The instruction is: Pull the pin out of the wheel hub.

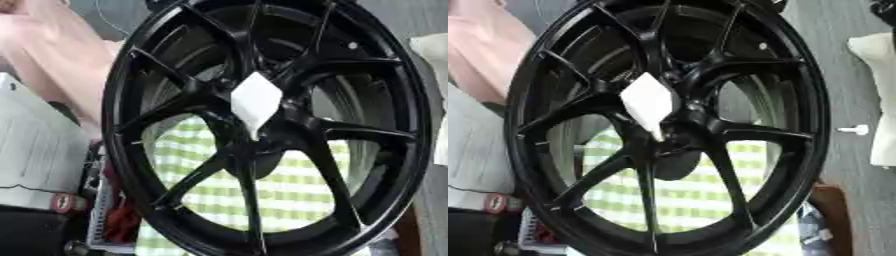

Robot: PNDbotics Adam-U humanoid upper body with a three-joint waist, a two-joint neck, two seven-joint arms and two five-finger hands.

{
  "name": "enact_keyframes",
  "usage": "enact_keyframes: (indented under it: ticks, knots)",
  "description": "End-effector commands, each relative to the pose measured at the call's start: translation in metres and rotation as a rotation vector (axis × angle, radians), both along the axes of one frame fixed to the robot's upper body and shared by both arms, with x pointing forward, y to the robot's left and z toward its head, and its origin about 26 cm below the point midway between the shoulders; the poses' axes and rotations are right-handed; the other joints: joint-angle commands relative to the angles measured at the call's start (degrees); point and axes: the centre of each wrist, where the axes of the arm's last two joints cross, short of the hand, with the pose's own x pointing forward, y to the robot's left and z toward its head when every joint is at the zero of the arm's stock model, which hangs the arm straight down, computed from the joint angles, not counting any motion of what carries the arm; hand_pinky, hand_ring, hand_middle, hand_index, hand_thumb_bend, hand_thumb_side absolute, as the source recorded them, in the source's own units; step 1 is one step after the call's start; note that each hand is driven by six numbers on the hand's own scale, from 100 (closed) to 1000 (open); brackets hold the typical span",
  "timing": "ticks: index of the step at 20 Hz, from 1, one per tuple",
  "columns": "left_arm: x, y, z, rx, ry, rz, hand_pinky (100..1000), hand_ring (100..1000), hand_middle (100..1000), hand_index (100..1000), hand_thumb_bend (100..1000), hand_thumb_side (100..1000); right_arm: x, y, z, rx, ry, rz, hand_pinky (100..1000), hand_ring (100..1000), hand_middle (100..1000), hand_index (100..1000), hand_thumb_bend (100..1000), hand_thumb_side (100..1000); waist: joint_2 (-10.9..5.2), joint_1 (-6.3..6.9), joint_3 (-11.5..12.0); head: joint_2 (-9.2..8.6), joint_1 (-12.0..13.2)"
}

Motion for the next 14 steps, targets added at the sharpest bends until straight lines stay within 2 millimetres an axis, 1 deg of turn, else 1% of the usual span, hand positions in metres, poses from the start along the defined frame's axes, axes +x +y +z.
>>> enact_keyframes:
  ticks: [1, 4, 8, 10, 14]
  knots:
    - [-0.004, 0.006, 0.023, 0.216, -0.060, 0.018, 844, 635, 656, 784, 100, 784, -0.003, -0.001, 0.008, -0.030, -0.021, -0.001, 886, 703, 512, 631, 285, 274, -1.86, 0.28, -0.23, -0.07, -0.62]
    - [-0.004, 0.008, 0.044, 0.438, -0.108, 0.032, 832, 665, 698, 811, 100, 742, -0.003, -0.002, 0.007, -0.037, -0.015, -0.002, 886, 703, 512, 631, 284, 274, -2.11, 0.70, -0.59, -0.09, -0.72]
    - [-0.005, 0.007, 0.071, 0.713, -0.149, 0.047, 820, 691, 711, 816, 100, 723, -0.003, -0.002, 0.006, -0.048, -0.006, 0.000, 886, 703, 512, 631, 282, 276, -2.37, 1.19, -1.01, -0.21, -0.30]
    - [-0.006, 0.004, 0.083, 0.847, -0.147, 0.045, 817, 704, 718, 820, 100, 733, -0.002, -0.002, 0.006, -0.053, -0.002, 0.001, 886, 703, 512, 631, 282, 276, -2.45, 1.38, -1.29, -0.17, -0.14]
    - [-0.006, -0.006, 0.105, 1.080, -0.122, 0.024, 812, 725, 726, 825, 100, 720, -0.002, -0.002, 0.005, -0.067, 0.004, 0.006, 886, 703, 512, 631, 279, 278, -2.69, 1.81, -1.90, 0.06, -0.16]
